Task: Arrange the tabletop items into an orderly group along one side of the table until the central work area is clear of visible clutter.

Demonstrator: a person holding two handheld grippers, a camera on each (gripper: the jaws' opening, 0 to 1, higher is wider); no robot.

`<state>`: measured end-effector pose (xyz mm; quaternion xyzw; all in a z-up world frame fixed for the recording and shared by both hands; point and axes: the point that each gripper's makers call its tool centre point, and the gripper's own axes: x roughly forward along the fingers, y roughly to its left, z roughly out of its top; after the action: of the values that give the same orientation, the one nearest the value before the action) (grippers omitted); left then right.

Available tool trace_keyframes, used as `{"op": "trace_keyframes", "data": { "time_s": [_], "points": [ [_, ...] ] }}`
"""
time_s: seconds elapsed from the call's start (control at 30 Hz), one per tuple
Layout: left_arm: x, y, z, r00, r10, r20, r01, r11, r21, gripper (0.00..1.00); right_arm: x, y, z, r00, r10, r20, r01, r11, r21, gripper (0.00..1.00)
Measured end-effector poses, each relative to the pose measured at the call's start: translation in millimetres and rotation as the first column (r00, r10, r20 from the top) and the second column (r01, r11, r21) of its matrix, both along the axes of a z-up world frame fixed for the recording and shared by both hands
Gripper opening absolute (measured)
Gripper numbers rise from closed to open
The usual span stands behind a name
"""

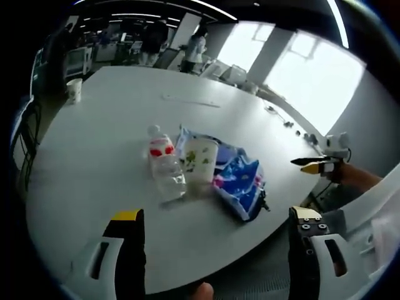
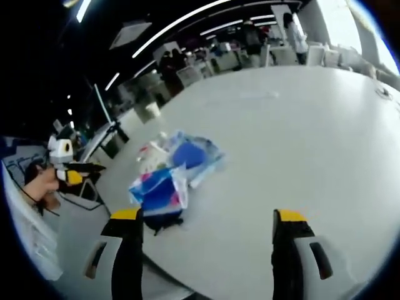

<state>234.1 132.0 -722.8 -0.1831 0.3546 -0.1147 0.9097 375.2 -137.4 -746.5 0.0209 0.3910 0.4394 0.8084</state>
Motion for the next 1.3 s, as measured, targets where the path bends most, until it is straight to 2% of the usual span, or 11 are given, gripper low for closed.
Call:
{"op": "trace_keyframes", "data": {
  "time_s": [0.23,0.5,0.77,1.3],
  "points": [
    [2.5,-10.5,-9.8,0.999,-0.027,-0.019,0.026,1.000,-0.012,0.92,-5.0,5.9,-4.1,1.000,0.012,-0.011,-0.012,1.000,-0.003,0.83],
    [7.1,-20.7,-12.7,0.998,-0.050,-0.026,0.050,0.999,-0.020,0.91,-7.7,13.6,-5.7,0.999,0.037,-0.012,-0.037,0.999,-0.006,0.82],
    [13.5,-29.5,-15.2,0.999,-0.044,-0.024,0.043,0.999,-0.033,0.92,-13.0,27.9,-14.6,0.997,0.077,-0.024,-0.077,0.997,-0.008,0.82],
    [26.6,-57.8,-26.3,0.993,-0.106,-0.055,0.104,0.994,-0.046,0.91,-19.5,54.3,-20.6,0.988,0.146,-0.040,-0.146,0.989,-0.005,0.80]
  ]
}}
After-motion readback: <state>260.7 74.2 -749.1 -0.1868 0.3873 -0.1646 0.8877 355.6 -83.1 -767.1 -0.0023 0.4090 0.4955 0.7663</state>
